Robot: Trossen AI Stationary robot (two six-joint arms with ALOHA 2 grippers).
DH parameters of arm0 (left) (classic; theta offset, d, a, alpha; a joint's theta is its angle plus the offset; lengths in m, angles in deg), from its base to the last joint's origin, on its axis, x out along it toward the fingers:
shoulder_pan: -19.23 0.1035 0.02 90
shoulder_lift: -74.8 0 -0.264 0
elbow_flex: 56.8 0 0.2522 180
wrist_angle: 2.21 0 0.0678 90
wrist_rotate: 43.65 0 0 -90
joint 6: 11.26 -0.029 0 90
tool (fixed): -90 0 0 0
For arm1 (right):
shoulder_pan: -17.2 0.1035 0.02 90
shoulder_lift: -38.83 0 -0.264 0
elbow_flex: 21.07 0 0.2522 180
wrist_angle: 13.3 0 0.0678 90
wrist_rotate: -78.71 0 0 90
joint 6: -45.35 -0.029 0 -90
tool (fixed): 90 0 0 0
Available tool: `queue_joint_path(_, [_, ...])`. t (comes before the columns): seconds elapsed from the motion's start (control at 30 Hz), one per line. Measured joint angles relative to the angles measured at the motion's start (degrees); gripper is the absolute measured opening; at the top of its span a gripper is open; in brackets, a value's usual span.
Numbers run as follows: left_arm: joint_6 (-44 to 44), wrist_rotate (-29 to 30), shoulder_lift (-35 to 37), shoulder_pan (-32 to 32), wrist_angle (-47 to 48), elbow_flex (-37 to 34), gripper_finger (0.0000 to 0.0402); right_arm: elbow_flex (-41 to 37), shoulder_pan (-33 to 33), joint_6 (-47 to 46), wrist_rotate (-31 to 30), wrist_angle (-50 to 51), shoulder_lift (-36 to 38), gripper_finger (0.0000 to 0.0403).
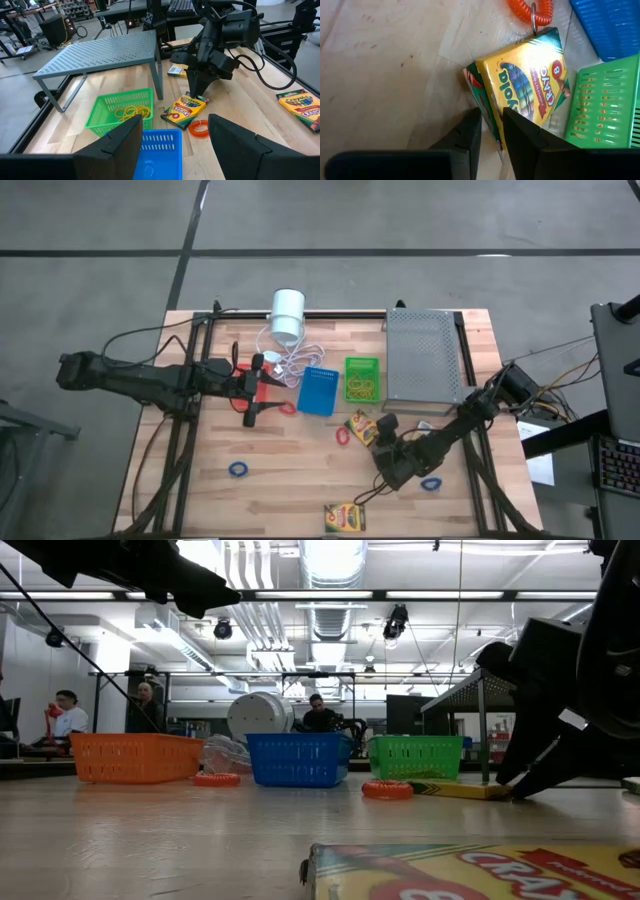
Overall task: Pick & Place Office Desk Supplies
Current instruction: Put the pack of crayon into the blue bin
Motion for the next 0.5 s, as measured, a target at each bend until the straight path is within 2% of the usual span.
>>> queue_joint_path(0.3, [0.00,0.01,0.00,0.00,0.01,0.00,0.0230,-0.04,0.00,-0.02,0.16,-0.12,-0.05,0.0037])
queue_joint_path(0.5, [0.00,0.01,0.00,0.04,0.01,0.00,0.0230,-0.04,0.00,-0.02,0.10,-0.10,-0.10,0.0027])
